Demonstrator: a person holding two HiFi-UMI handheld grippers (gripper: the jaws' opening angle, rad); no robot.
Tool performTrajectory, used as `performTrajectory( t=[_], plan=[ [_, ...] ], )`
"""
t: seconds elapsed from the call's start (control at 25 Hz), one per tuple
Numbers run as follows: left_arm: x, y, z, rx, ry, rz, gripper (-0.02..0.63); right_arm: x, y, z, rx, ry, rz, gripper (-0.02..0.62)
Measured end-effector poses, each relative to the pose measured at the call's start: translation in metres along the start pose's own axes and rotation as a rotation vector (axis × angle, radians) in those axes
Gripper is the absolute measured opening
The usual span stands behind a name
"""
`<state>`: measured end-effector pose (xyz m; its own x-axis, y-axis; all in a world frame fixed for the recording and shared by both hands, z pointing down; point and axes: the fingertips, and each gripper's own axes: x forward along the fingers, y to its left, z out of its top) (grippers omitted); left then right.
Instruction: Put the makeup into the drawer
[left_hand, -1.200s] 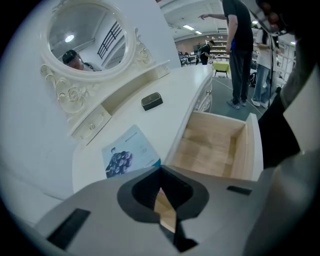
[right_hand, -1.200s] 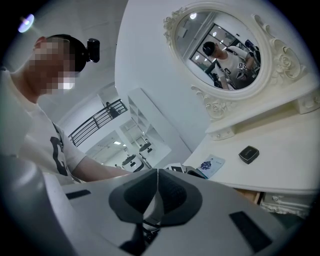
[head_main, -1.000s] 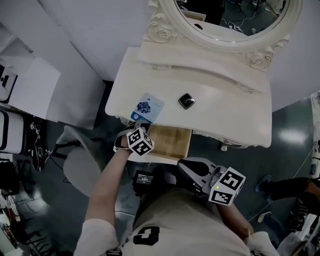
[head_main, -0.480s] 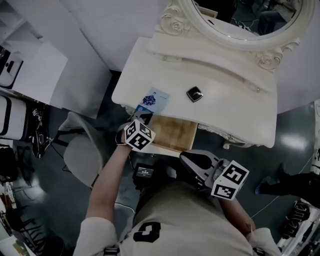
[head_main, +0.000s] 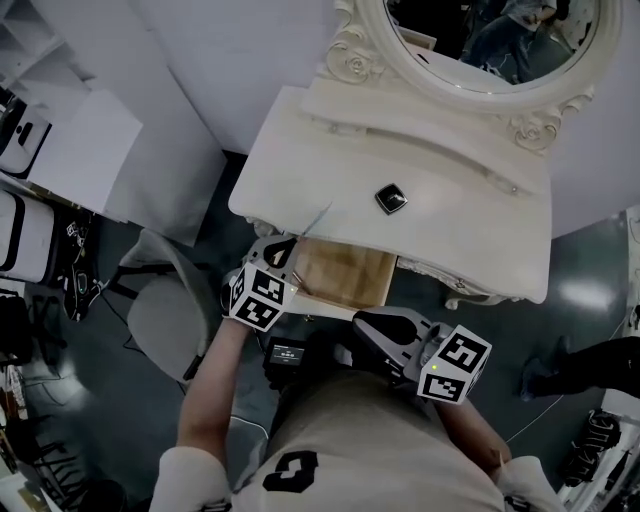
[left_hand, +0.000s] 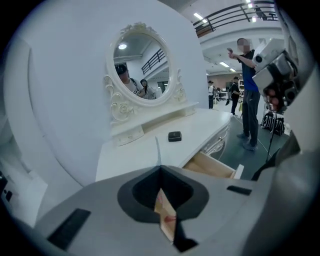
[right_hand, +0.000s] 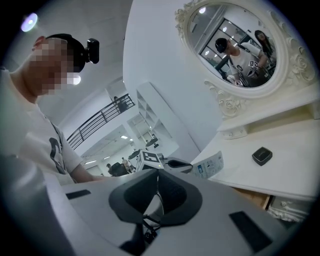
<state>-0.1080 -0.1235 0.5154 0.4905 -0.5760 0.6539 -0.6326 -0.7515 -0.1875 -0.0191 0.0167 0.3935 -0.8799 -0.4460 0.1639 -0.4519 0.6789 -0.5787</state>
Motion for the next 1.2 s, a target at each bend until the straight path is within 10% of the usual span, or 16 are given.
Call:
performTrajectory(
  t=[0.64,1.2],
  plan=[
    [-0.066,-0.038,-0.015,0.114,-0.058,-0.075,0.054,0.027,0.025,-0.006,-0.021,-0.024,-0.034,0.029],
    [0.001,-0.072,-0.047,0.364,0.075,-0.193,0.054,0.011,0.015,-0.013,0.032,-0.053,-0.136,0.029]
  ],
)
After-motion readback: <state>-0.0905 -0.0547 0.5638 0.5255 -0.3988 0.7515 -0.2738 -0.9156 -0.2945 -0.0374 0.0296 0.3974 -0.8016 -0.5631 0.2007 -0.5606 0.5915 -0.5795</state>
